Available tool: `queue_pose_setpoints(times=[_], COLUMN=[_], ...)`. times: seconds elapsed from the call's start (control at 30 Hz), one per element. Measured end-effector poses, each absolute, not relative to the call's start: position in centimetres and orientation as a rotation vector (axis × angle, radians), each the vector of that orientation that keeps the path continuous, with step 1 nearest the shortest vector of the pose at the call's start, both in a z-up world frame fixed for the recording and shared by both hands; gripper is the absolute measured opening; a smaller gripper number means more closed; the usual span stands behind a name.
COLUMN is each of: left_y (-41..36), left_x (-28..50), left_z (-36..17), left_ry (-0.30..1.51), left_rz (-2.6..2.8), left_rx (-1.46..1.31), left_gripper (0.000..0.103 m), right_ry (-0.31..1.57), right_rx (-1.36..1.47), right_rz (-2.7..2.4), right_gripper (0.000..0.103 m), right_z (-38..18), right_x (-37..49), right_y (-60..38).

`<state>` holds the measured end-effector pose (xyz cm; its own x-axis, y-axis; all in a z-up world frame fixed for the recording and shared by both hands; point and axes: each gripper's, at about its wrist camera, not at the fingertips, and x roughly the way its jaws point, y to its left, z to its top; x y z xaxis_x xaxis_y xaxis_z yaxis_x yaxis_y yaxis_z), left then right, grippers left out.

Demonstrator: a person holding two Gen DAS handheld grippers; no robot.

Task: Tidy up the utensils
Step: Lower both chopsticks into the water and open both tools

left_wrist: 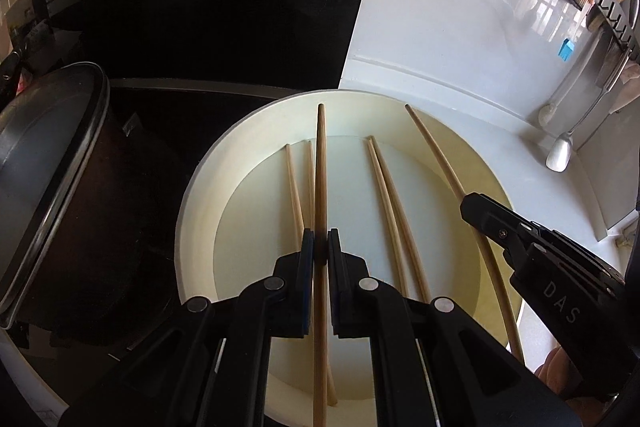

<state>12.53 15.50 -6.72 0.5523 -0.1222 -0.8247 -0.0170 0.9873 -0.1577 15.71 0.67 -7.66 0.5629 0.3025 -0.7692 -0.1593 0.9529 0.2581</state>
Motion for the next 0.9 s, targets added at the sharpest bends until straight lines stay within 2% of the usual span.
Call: queue_pose_setpoints(times=[0.43, 0.7, 0.73, 0.8, 0.83, 0.87, 0.9], left_y=[14.9, 14.4, 14.4, 14.5, 14.6, 14.7, 14.8], left_x=[15.2, 16.3, 16.3, 16.3, 16.3, 16.2, 16.1], left_z=[-9.8, -10.7, -10.7, -10.8, -10.8, -10.7, -10.6], left_ry=[1.104, 1.139, 1.142, 1.143, 1.141, 1.138, 1.133], left_rz=[-0.06, -0.055, -0.054, -0.047, -0.041, -0.037, -0.03], left_rx=[-0.147, -0.136, -0.135, -0.137, -0.14, -0.142, -0.142], left_gripper=[0.008, 0.009, 0.011, 0.031, 0.037, 0.049, 0.056], right_ry=[1.122, 1.164, 1.169, 1.173, 1.175, 1.175, 1.176], right_rx=[0.174, 0.164, 0.159, 0.154, 0.151, 0.145, 0.138], right_rz=[0.256, 0.272, 0.273, 0.273, 0.274, 0.272, 0.266], right_gripper=[0.006, 0.006, 0.006, 0.007, 0.007, 0.007, 0.014], right_z=[-11.6, -12.5, -12.6, -12.6, -12.6, -12.6, -12.5], right_x=[19.4, 20.0, 20.2, 20.2, 20.1, 20.1, 20.2], right_y=[0.7, 0.7, 0.9, 0.9, 0.9, 0.9, 0.9])
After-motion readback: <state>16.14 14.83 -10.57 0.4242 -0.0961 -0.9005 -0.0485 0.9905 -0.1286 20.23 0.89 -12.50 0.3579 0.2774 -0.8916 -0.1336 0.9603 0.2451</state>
